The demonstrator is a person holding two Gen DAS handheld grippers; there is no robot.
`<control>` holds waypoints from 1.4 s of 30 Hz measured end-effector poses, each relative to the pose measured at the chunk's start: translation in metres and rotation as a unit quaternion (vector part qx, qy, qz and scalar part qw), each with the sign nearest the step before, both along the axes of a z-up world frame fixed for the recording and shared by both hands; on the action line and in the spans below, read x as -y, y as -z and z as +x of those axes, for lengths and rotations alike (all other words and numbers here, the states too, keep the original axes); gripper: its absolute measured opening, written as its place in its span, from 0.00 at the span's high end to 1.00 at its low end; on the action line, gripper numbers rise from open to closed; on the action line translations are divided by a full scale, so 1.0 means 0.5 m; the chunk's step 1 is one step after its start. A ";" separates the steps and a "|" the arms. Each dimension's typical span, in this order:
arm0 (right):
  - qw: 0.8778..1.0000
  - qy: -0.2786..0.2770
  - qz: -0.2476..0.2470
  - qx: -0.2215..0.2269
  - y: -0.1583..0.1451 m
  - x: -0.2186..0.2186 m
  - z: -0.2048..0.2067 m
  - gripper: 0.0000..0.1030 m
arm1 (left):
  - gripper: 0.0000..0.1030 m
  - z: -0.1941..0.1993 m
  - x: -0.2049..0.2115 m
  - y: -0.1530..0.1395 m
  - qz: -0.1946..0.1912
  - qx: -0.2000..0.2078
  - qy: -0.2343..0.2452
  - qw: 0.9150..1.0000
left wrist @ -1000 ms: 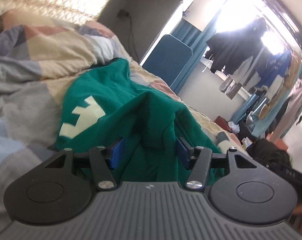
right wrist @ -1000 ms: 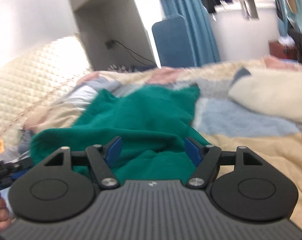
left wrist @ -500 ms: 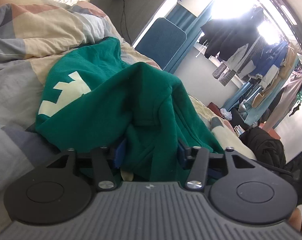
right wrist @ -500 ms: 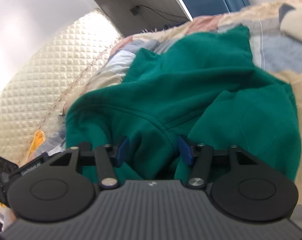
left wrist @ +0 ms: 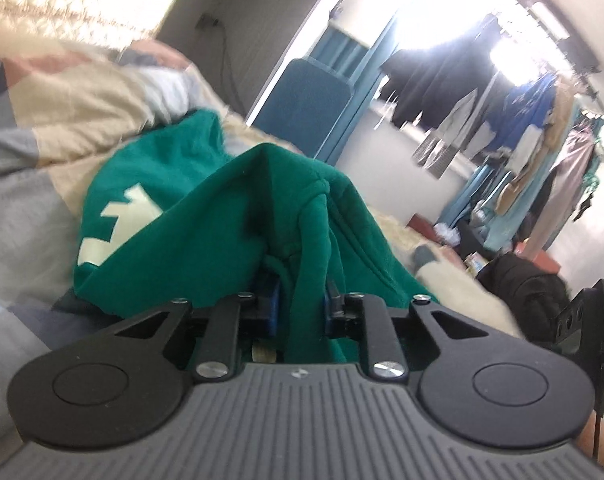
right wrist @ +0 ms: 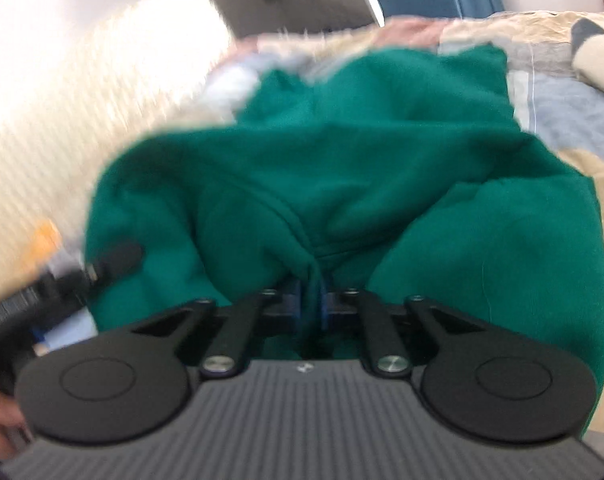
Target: Fold large clothes
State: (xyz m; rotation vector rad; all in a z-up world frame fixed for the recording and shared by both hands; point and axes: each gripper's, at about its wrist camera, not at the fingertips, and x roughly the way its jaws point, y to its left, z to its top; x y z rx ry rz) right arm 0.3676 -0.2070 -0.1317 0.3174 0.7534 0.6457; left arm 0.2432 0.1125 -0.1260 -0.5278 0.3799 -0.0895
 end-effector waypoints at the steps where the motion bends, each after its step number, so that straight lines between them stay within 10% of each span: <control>1: 1.000 0.003 0.011 0.015 -0.017 0.008 -0.004 0.91 | 0.79 -0.013 0.000 -0.016 -0.007 0.013 0.003 1.000; 22: 0.931 -0.026 0.254 0.259 -0.328 0.265 -0.245 0.92 | 0.85 -0.254 0.018 -0.247 -0.043 0.151 0.073 0.985; 29: 0.963 -0.003 0.249 0.104 -0.260 0.273 -0.171 0.91 | 0.85 -0.199 -0.011 -0.115 -0.170 0.085 0.080 0.979; 35: 0.981 0.067 0.173 -0.054 -0.102 0.254 -0.095 0.90 | 0.84 -0.129 0.040 -0.019 -0.084 -0.082 0.069 0.991; 42: 0.980 0.101 0.119 -0.126 -0.005 0.236 -0.096 0.89 | 0.78 -0.116 0.032 0.007 -0.093 -0.104 0.080 0.987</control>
